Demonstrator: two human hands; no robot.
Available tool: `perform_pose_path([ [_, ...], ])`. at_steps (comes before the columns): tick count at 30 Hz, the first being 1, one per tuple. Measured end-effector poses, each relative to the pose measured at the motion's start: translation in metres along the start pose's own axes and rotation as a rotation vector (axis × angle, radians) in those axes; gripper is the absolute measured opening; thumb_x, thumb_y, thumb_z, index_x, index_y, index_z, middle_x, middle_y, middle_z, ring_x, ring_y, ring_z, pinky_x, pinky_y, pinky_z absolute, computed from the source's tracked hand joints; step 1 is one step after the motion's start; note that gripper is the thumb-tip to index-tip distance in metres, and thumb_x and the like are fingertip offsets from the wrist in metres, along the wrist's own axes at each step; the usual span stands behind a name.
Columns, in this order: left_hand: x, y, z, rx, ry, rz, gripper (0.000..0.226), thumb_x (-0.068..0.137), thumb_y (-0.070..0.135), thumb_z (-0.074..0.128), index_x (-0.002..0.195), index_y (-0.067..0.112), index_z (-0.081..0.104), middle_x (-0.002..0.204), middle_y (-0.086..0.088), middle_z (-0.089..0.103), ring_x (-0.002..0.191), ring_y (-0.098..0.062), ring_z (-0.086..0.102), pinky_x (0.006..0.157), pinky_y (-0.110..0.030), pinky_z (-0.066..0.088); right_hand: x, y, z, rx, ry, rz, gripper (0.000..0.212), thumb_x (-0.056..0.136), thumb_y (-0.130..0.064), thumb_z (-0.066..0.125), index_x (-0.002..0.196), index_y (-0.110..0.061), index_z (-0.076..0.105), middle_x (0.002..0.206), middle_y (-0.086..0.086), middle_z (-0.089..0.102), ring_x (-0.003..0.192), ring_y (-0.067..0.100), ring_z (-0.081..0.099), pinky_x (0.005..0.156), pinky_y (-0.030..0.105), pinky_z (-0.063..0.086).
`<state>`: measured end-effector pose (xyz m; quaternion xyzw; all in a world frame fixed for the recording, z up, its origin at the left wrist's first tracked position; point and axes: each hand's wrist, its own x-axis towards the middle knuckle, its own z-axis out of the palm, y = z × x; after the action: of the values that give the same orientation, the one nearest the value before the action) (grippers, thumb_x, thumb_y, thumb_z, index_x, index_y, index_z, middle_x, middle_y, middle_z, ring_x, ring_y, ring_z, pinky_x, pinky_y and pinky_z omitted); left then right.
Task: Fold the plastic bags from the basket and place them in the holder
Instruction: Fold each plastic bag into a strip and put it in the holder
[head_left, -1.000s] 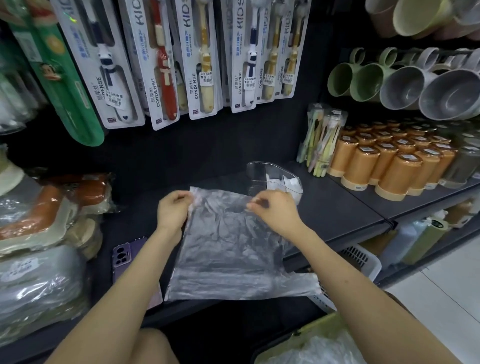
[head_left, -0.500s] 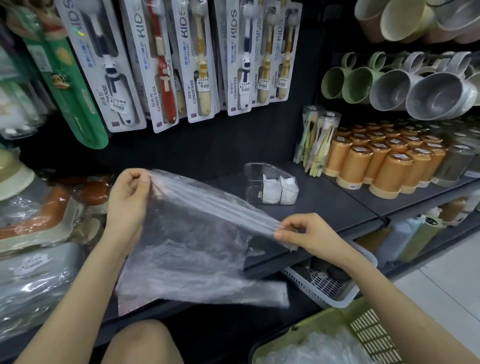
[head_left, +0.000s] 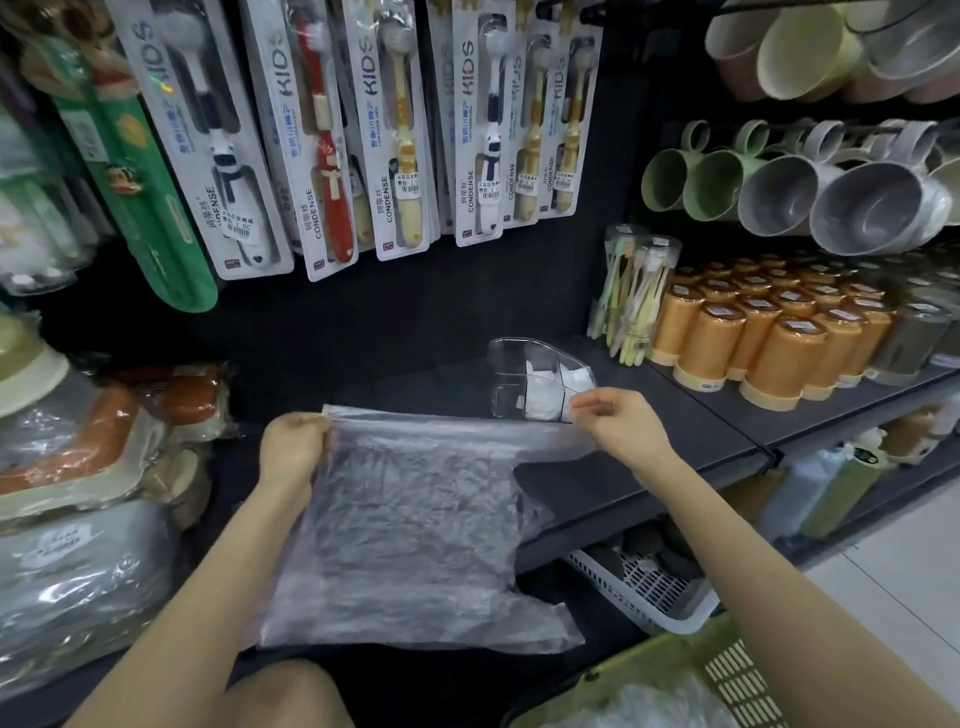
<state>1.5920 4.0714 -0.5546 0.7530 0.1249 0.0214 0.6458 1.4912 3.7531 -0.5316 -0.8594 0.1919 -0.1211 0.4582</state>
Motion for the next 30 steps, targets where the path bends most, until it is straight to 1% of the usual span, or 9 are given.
perform_pose_path([
  [3, 0.010, -0.009, 0.012, 0.090, 0.035, -0.013, 0.019, 0.093, 0.005, 0.055, 0.110, 0.000, 0.061, 0.087, -0.011, 0.061, 0.080, -0.025, 0.056, 0.075, -0.037, 0.045, -0.002, -0.011, 0.012, -0.411, 0.125, -0.154, 0.026, 0.094, -0.026, 0.053, 0.115, -0.029, 0.067, 0.108, -0.004, 0.068, 0.109, 0.020, 0.056, 0.085, 0.031, 0.044],
  [8, 0.013, -0.017, 0.016, 0.393, -0.003, 0.095, 0.037, 0.093, 0.014, 0.054, 0.125, -0.004, 0.049, 0.112, -0.018, 0.058, 0.102, -0.037, 0.057, 0.080, -0.038, 0.042, 0.013, -0.012, 0.050, -0.455, -0.046, -0.243, 0.033, 0.099, -0.023, 0.045, 0.129, -0.022, 0.060, 0.130, -0.001, 0.061, 0.119, 0.022, 0.053, 0.087, 0.030, 0.042],
  [12, -0.011, -0.027, 0.012, 0.828, -0.082, 0.707, 0.025, 0.089, 0.003, 0.058, 0.113, -0.001, 0.064, 0.110, -0.020, 0.064, 0.100, -0.040, 0.060, 0.088, -0.041, 0.046, 0.037, -0.008, 0.062, -0.445, -0.096, -0.207, 0.037, 0.100, -0.023, 0.043, 0.135, -0.015, 0.054, 0.130, 0.007, 0.060, 0.120, 0.027, 0.052, 0.087, 0.032, 0.043],
  [14, -0.022, -0.037, 0.010, 0.929, -0.258, 0.833, 0.029, 0.092, 0.011, 0.053, 0.115, 0.001, 0.067, 0.118, -0.016, 0.065, 0.109, -0.037, 0.060, 0.098, -0.037, 0.044, 0.043, -0.008, 0.064, -0.457, -0.108, -0.245, 0.034, 0.099, -0.019, 0.044, 0.128, -0.009, 0.058, 0.122, 0.009, 0.062, 0.117, 0.031, 0.052, 0.086, 0.036, 0.043],
  [17, -0.036, -0.042, 0.011, 1.045, -0.491, 0.702, 0.067, 0.091, 0.042, 0.024, 0.146, 0.007, 0.039, 0.152, -0.006, 0.036, 0.143, -0.022, 0.031, 0.113, -0.021, 0.013, 0.032, -0.010, 0.072, -0.475, -0.157, -0.319, 0.036, 0.101, -0.020, 0.043, 0.132, -0.008, 0.056, 0.138, 0.008, 0.054, 0.130, 0.027, 0.045, 0.102, 0.033, 0.035],
  [19, -0.036, -0.048, 0.016, 1.133, -0.531, 0.607, 0.072, 0.095, 0.052, 0.016, 0.154, 0.010, 0.014, 0.161, -0.003, 0.012, 0.149, -0.017, 0.010, 0.115, -0.020, 0.001, 0.016, -0.010, 0.082, -0.523, -0.229, -0.404, 0.040, 0.102, -0.023, 0.041, 0.141, -0.013, 0.048, 0.148, 0.004, 0.044, 0.139, 0.021, 0.035, 0.110, 0.028, 0.024],
  [21, -0.035, -0.052, 0.023, 1.240, -0.532, 0.543, 0.071, 0.100, 0.054, 0.015, 0.154, 0.011, 0.000, 0.162, -0.004, -0.001, 0.149, -0.017, -0.002, 0.117, -0.024, -0.004, 0.004, -0.004, 0.092, -0.637, -0.332, -0.459, 0.044, 0.104, -0.028, 0.035, 0.146, -0.017, 0.039, 0.154, 0.002, 0.035, 0.145, 0.019, 0.025, 0.115, 0.032, 0.017],
  [25, -0.035, -0.056, 0.033, 1.298, -0.506, 0.532, 0.065, 0.103, 0.049, 0.016, 0.154, 0.014, -0.004, 0.162, -0.004, -0.008, 0.149, -0.019, -0.010, 0.119, -0.028, -0.008, 0.006, 0.023, 0.084, -0.854, -0.433, -0.425, 0.049, 0.105, -0.038, 0.023, 0.152, -0.024, 0.024, 0.161, -0.004, 0.017, 0.149, 0.017, 0.008, 0.119, 0.042, 0.001],
  [30, -0.028, -0.054, 0.038, 1.261, -0.512, 0.491, 0.064, 0.103, 0.048, 0.019, 0.154, 0.015, -0.001, 0.162, -0.004, -0.007, 0.149, -0.019, -0.009, 0.119, -0.029, -0.008, 0.015, 0.036, 0.050, -0.925, -0.216, -0.341, 0.063, 0.099, -0.054, 0.009, 0.151, -0.024, 0.028, 0.159, 0.003, 0.022, 0.149, 0.024, 0.009, 0.118, 0.048, 0.000],
])
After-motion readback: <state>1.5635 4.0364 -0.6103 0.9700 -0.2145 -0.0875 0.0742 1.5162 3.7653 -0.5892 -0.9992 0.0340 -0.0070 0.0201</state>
